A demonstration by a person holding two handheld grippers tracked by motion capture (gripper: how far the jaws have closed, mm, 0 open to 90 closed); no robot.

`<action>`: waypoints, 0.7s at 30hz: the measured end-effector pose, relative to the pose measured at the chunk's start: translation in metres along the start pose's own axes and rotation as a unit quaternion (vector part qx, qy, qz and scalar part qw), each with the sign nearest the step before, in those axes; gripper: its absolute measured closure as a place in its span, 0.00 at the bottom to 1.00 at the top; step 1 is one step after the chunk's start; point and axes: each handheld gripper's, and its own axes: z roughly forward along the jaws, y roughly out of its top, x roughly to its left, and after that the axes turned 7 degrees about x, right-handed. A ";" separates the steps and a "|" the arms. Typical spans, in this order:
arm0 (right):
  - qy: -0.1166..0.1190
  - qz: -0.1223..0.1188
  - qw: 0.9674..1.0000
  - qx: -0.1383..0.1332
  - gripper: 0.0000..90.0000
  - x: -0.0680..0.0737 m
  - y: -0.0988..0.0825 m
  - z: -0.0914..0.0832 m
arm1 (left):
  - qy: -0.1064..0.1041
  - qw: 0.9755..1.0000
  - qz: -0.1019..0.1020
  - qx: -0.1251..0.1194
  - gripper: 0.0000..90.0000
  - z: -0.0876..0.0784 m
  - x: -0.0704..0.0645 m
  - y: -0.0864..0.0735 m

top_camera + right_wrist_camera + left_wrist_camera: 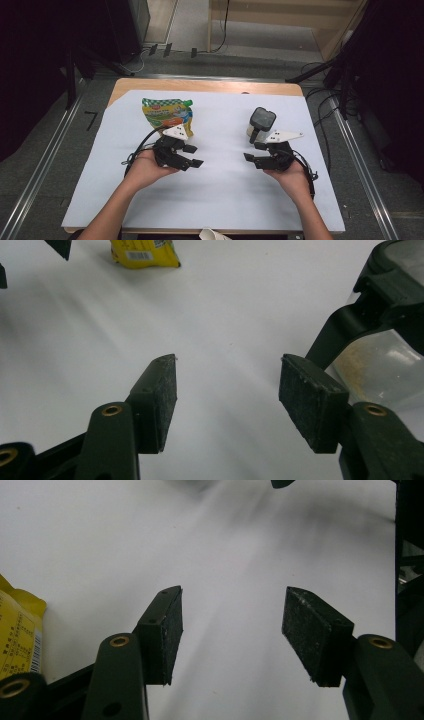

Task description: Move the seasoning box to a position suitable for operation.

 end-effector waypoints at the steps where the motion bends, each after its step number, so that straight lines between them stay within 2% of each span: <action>1: 0.001 -0.001 1.000 0.001 0.46 0.000 0.000 0.000 | 0.000 1.000 0.000 0.000 0.47 0.000 0.000 0.000; 8: -0.002 -0.005 1.000 -0.008 0.46 -0.001 -0.002 -0.006 | 0.001 1.000 0.009 0.002 0.45 0.000 -0.001 0.001; 12: -0.008 0.013 1.000 -0.015 0.47 -0.009 -0.003 -0.013 | 0.002 1.000 0.010 -0.004 0.45 -0.001 -0.002 0.000; 15: -0.012 0.016 1.000 -0.017 0.48 -0.012 -0.004 -0.016 | 0.002 1.000 0.008 -0.009 0.45 -0.003 -0.001 0.000; 19: -0.023 0.026 0.999 -0.022 0.50 -0.020 -0.007 -0.022 | 0.003 1.000 0.010 -0.007 0.45 -0.003 -0.001 0.000; 21: -0.042 0.026 0.999 -0.024 0.51 -0.025 -0.009 -0.024 | 0.002 1.000 0.011 -0.007 0.45 -0.003 -0.002 0.001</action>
